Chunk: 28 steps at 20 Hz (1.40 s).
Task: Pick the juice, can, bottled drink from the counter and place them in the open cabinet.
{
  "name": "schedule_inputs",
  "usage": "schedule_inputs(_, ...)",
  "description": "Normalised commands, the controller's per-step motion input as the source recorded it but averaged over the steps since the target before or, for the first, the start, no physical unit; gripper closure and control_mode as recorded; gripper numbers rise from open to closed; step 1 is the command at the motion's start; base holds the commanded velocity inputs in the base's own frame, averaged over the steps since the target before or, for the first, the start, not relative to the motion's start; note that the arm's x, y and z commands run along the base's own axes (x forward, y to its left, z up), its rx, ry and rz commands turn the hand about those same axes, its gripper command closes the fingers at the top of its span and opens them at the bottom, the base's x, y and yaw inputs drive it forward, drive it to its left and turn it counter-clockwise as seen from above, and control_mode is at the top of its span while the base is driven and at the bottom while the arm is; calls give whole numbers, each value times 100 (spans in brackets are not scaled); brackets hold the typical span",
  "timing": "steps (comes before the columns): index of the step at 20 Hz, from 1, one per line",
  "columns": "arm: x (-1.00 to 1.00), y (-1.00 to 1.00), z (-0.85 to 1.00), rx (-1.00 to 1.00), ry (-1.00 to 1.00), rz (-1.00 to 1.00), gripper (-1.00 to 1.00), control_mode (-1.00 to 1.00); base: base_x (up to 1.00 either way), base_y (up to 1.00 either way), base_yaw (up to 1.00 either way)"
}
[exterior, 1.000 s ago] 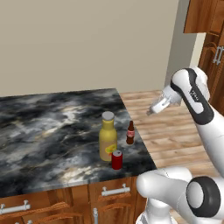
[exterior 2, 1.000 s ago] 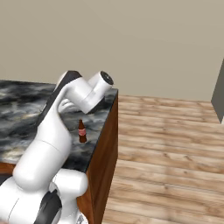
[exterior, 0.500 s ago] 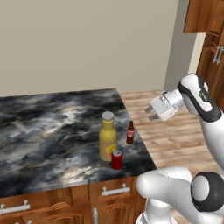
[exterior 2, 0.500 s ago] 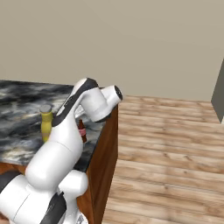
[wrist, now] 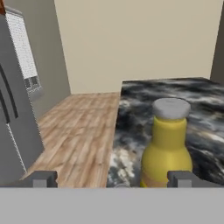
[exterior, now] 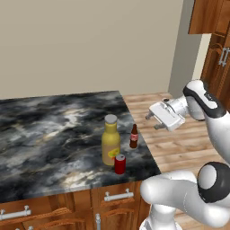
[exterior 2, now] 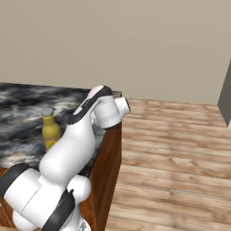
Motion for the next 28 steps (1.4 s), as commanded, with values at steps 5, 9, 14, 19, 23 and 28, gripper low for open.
schedule_inputs(5, 7, 0, -15, -2, 0, -4, -100, -100, 0, 0, 0)
schedule_inputs(9, 19, 0, -27, 0, 0, -11, -100, -100, 0, 0, 0)
schedule_inputs(14, 33, 7, -33, 0, 0, -14, -100, -100, 0, 0, 0)
schedule_inputs(19, 34, 23, -26, 0, 0, -13, -100, -100, 0, 0, 0)
schedule_inputs(23, 24, 40, -2, 0, -4, -6, -100, -100, 0, 0, 0)
schedule_inputs(28, 10, 32, 0, 0, -9, 0, -100, -100, 0, 0, 0)
